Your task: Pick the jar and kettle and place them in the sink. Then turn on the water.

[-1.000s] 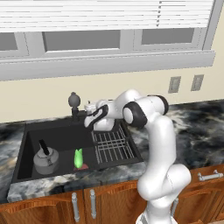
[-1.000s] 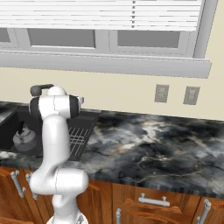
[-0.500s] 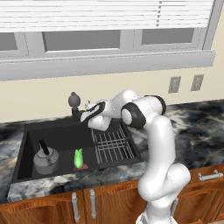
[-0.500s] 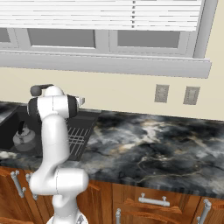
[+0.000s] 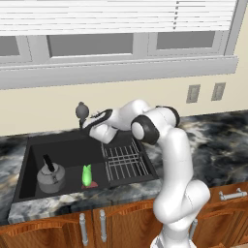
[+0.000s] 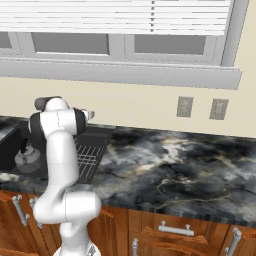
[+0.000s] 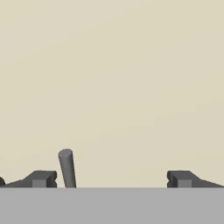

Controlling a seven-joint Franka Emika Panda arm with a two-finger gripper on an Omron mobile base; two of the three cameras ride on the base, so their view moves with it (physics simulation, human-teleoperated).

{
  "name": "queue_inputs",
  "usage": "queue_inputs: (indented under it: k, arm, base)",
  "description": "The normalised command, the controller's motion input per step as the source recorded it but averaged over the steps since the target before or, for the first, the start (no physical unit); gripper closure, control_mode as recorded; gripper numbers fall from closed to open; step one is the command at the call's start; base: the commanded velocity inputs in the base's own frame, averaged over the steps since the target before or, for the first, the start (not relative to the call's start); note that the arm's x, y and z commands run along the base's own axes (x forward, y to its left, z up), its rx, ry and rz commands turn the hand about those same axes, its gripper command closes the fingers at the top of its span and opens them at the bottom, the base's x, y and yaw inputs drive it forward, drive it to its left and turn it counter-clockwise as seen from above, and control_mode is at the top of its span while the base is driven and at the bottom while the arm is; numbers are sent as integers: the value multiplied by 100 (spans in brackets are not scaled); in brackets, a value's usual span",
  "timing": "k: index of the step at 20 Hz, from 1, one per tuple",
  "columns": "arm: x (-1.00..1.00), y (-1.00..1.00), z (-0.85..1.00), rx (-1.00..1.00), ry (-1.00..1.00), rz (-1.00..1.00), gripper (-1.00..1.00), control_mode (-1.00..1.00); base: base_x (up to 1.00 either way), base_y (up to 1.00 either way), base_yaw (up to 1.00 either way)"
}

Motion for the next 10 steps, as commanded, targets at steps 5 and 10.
queue_inputs:
  k: [5,10]
  arm:
    - [0,0,0,0,0,-1,-100,-100]
    - [0,0,0,0,0,0,-100,-100]
  base:
    - [0,0,0]
    - [0,0,0]
